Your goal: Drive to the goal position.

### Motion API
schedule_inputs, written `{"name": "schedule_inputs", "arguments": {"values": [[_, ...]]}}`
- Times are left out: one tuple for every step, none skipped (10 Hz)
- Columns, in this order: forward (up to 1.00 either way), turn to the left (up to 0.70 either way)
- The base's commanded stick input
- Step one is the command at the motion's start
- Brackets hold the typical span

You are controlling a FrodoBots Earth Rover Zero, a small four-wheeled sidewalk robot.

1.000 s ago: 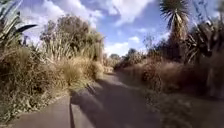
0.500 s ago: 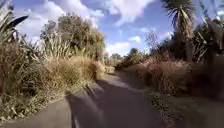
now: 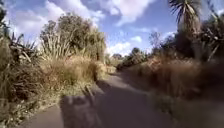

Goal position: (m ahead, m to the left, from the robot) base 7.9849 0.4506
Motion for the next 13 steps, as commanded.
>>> {"name": "schedule_inputs", "arguments": {"values": [[0.70,0.00],[0.70,0.00],[0.70,0.00],[0.70,0.00],[0.70,0.00],[0.70,0.00],[0.70,-0.21],[0.70,-0.35],[0.70,-0.35],[0.70,-0.35],[0.70,-0.35],[0.70,-0.35],[0.70,-0.35]]}}
